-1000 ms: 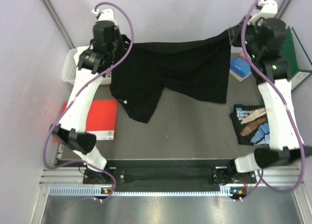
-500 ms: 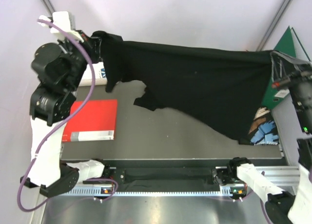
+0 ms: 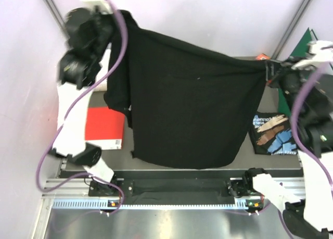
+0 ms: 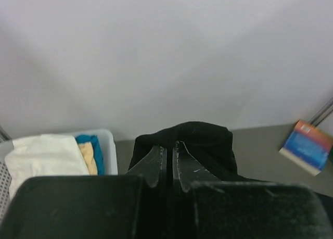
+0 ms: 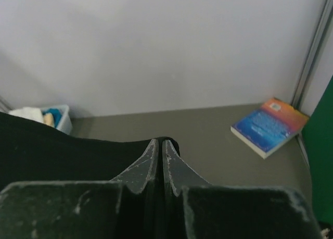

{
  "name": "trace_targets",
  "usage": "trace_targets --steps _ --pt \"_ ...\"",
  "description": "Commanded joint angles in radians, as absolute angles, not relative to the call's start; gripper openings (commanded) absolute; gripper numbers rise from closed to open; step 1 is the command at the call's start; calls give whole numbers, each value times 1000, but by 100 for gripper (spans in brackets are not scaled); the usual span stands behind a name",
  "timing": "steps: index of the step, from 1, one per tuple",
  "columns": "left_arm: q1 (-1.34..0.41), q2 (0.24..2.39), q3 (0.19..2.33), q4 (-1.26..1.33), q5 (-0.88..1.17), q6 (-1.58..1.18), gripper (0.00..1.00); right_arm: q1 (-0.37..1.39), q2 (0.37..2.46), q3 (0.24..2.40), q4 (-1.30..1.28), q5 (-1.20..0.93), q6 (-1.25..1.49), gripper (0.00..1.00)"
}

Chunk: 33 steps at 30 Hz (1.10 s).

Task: Fold and stack the t-shirts
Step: Flatten the tshirt out

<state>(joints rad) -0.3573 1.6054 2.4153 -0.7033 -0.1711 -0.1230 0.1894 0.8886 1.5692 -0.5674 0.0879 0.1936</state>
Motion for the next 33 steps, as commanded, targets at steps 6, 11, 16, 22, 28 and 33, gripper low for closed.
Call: trace_targets --steps 6,11,16,22,28,33 --pt "-242 2017 2349 -833 33 -161 0 166 1136 1290 -290 155 192 0" --pt "-184 2180 2347 -816 37 -199 0 127 1530 1381 -232 100 232 0" --pt "-153 2336 2490 -829 30 -238 0 120 1844 1664 -285 75 229 0" --pt "-147 2250 2450 -713 8 -239 0 112 1936 1821 -305 135 216 0" --pt "-141 2207 2416 -690 46 -235 0 81 1852 1741 -245 247 183 0" --pt "-143 2171 2288 -716 73 -242 0 49 1810 1709 -294 167 189 0"
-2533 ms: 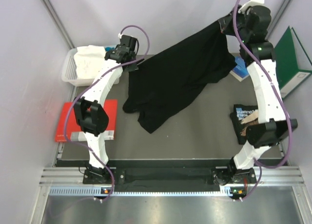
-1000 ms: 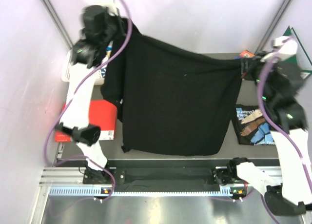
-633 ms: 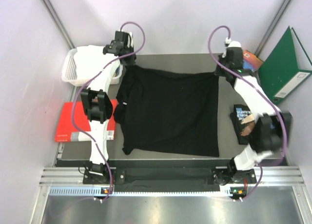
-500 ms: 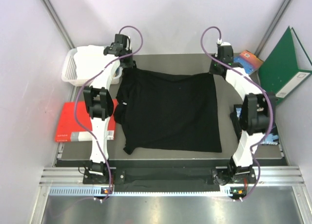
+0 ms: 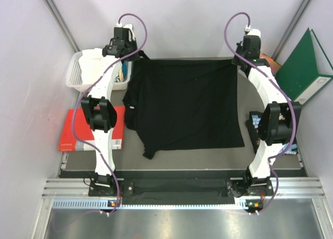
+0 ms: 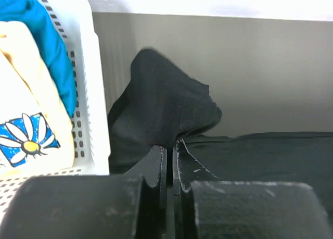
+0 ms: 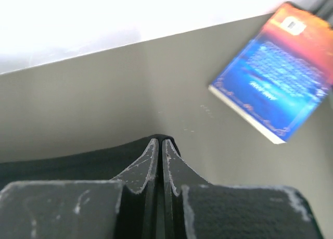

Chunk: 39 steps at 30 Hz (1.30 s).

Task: Fold and stack the t-shirts
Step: Flatten the tshirt out

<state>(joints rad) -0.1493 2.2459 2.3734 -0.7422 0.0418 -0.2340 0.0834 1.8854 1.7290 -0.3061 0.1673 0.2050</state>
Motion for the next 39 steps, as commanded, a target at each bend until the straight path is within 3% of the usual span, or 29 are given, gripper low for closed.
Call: trace_targets --steps 1,9,17,27,28,30,31,32,33,35,36,39 --pt "-144 2163 2263 -725 83 -245 0 49 1806 1701 -319 157 186 0" --pt "-158 2053 2093 -854 83 -308 0 51 1652 1453 -371 98 248 0" --pt "-184 1954 1896 -974 118 -336 0 55 1634 1398 -526 38 258 0" --pt "-285 1930 1701 -1181 112 -357 0 61 1793 1427 -709 5 255 5" --pt "-293 1930 1689 -1202 95 -359 7 66 1796 1424 -715 5 256 8" --pt "-308 1922 1657 -1232 71 -353 32 71 1816 1449 -750 -40 252 22" --pt "-314 1893 1643 -1229 63 -350 49 75 1824 1463 -802 -51 236 27" --pt "-322 1872 1632 -1224 55 -345 88 78 1824 1476 -819 -60 224 31" --pt "-325 1847 1623 -1206 46 -345 99 89 1809 1488 -831 -60 213 42" --pt "-328 1777 1605 -1175 22 -347 99 97 1775 1496 -841 -54 195 54" --pt "-327 1737 1598 -1152 12 -342 99 98 1738 1497 -839 -51 193 67" --pt "-328 1712 1618 -1046 -72 -333 99 100 1686 1502 -789 -41 198 78"
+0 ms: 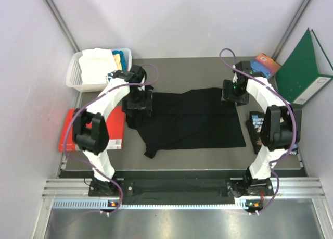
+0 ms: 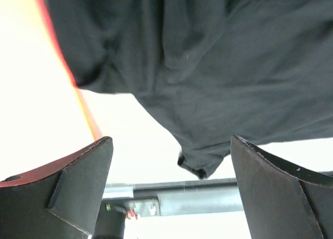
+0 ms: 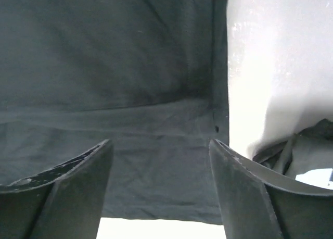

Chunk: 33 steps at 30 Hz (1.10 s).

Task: Fold and stack the t-shirts
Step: Flatten the tshirt out

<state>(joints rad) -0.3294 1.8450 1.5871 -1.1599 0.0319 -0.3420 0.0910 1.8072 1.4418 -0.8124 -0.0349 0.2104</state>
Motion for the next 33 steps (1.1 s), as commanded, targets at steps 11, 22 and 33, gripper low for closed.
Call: trace_targets --steps 11,22,33 --pt "-327 2178 2049 -1059 -132 -295 92 115 1939 1635 -660 -132 245 73" --pt "-325 2375 2252 -1037 -230 -316 0 182 2097 1743 -643 -164 267 71" --pt "-290 2125 2030 -1161 -255 -399 1 199 2253 1842 -736 -63 288 66"
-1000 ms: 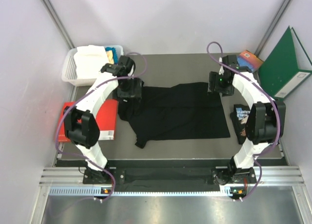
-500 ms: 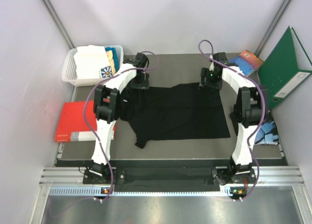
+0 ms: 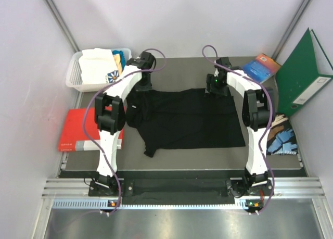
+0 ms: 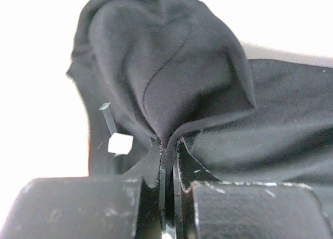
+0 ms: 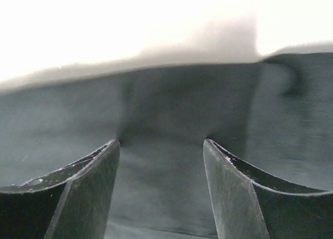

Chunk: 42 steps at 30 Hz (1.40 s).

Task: Fold and stack the t-shirts
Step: Flatten the tshirt out

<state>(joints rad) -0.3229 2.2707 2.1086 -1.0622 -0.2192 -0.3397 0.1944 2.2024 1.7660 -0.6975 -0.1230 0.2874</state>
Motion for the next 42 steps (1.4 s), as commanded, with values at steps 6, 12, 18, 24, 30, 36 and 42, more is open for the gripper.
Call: trace_targets --steps 6,12,18,24,30,36,42 --pt "-272 2057 1824 -1207 -261 -474 0 198 2307 1934 -791 -3 258 66" --pt "-264 2026 1777 -1238 -270 -482 54 192 2352 1976 -822 74 242 67" --pt "-265 2000 1668 -1221 -276 -491 77 158 2387 2023 -821 135 244 67" --pt "-259 1997 1661 -1192 -330 -494 78 106 2425 2095 -818 138 250 67" --pt "-255 2109 1877 -1192 -324 -505 77 35 2448 2152 -818 152 264 67" --pt "-255 2111 1974 -1097 -204 -446 87 9 2425 2183 -795 160 238 67" --pt "-253 1881 1674 -950 -109 -422 86 38 2240 2034 -686 25 224 67"
